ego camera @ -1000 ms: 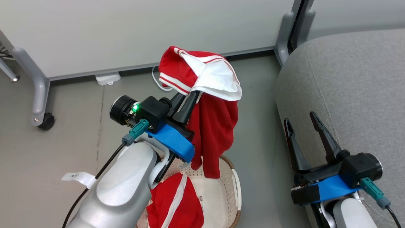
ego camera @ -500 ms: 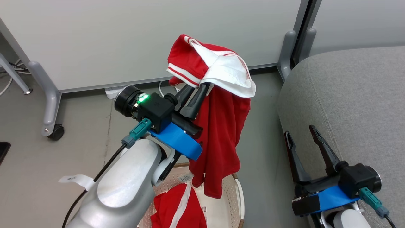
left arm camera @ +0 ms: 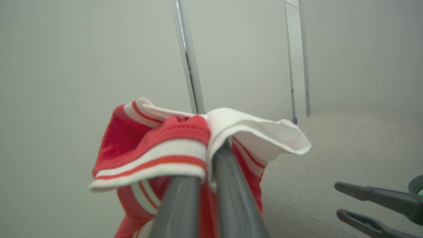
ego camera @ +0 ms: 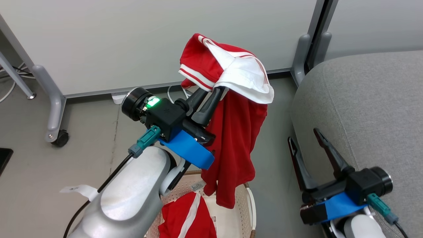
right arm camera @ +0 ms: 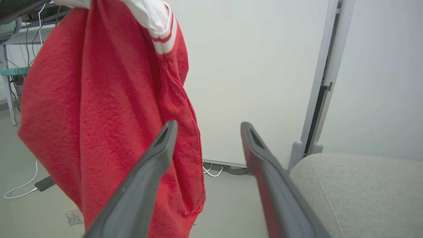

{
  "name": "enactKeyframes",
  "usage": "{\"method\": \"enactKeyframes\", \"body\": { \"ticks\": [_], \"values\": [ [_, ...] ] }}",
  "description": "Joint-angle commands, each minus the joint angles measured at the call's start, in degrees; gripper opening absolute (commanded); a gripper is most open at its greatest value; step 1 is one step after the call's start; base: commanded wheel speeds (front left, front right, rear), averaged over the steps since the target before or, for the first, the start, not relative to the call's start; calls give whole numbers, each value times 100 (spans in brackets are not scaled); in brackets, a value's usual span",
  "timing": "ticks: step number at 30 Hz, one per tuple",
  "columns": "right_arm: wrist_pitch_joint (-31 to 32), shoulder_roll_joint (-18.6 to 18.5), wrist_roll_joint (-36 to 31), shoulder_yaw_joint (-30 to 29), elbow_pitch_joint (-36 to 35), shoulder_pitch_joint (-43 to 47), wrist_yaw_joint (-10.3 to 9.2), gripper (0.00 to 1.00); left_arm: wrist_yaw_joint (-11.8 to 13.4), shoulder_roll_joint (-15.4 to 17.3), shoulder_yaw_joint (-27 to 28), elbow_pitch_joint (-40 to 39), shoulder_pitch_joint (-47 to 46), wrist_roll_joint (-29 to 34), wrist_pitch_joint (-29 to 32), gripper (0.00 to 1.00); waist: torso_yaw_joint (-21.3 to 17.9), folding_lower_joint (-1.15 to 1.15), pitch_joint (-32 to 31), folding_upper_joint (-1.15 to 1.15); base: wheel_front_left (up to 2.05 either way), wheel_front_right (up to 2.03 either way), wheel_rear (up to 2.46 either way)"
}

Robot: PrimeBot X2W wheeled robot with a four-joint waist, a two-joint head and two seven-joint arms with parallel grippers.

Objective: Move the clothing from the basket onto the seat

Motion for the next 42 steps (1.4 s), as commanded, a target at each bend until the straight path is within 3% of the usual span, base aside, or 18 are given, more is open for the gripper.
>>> {"method": "enactKeyframes", "body": {
  "ticks": [1, 12, 18, 36, 37, 38, 42],
  "values": [
    [-23, -132, -24, 60, -3, -168, 3, 100, 36, 15, -5, -54, 28, -11, 3, 0, 12, 0, 25, 0, 0, 0, 0],
    [-22, -1022, 270, 1036, 389, -1241, 3, 100, 47, -120, -191, -151, -114, 56, 5, 0, 174, 0, 194, 0, 0, 0, 0],
    [-22, -1332, 488, 1556, 812, -1723, 3, 100, 23, -221, -345, -158, -160, 74, -22, 0, 267, 0, 248, 0, 0, 0, 0],
    [-22, -1591, 1209, 2582, 1746, -2527, 3, 100, -33, -322, -710, -248, -313, 73, -58, 0, 419, 0, 357, 0, 0, 0, 0],
    [-23, -1574, 1254, 2594, 1760, -2547, 3, 30, -34, -320, -719, -250, -318, 69, -61, 0, 421, 0, 359, 0, 0, 0, 0],
    [-22, -1557, 1293, 2601, 1769, -2557, 3, 0, -35, -316, -725, -246, -320, 66, -63, 0, 421, 0, 358, 0, 0, 0, 0],
    [-22, -1539, 1360, 2631, 1786, -2573, 3, 0, -36, -295, -741, -226, -325, 65, -66, 0, 416, 0, 361, 0, 0, 0, 0]
  ]
}}
